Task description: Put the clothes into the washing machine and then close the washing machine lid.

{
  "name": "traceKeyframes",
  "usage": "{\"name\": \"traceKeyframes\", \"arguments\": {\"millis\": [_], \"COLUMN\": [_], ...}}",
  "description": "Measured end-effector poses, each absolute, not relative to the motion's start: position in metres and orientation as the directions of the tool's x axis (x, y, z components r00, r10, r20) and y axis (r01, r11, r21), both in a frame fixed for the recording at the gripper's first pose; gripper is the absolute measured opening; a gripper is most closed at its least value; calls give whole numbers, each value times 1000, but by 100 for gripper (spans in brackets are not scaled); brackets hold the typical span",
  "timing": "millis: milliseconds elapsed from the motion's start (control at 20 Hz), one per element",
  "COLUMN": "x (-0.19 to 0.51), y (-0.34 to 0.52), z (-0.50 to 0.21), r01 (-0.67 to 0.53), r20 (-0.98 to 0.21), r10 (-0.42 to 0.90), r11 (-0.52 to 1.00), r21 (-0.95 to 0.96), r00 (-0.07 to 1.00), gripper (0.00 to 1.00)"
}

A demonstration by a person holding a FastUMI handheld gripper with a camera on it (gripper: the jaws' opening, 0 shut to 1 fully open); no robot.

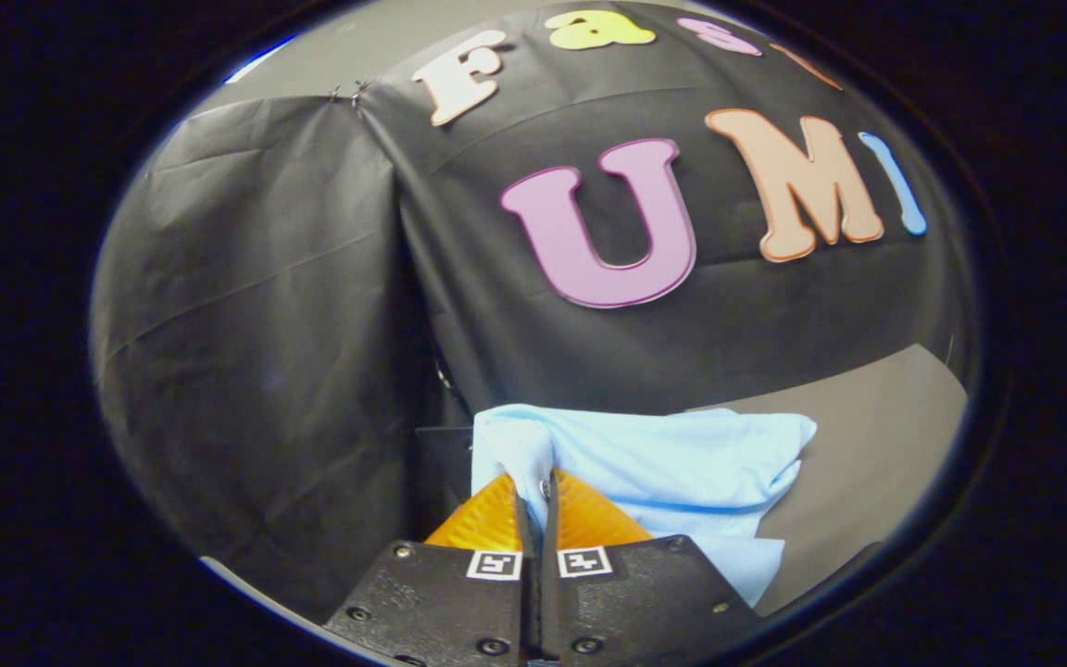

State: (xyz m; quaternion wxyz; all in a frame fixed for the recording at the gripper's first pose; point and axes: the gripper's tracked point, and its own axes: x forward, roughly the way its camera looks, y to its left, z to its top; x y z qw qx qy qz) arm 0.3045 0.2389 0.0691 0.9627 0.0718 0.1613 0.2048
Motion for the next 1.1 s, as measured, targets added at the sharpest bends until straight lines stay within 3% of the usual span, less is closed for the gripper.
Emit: {"name": "traceKeyframes", "arguments": {"millis": [350,600,1100], "x": [314,327,350], "y": [303,339,336], "z": [-5,-67,-217], "r01": [-419,-429,-352], "r20": [-373,-403,-613], "r10": [423,459,297], "r11": [903,888,935], "r21": [96,168,33], "r00": [826,792,732], "gripper": [0,0,1]}}
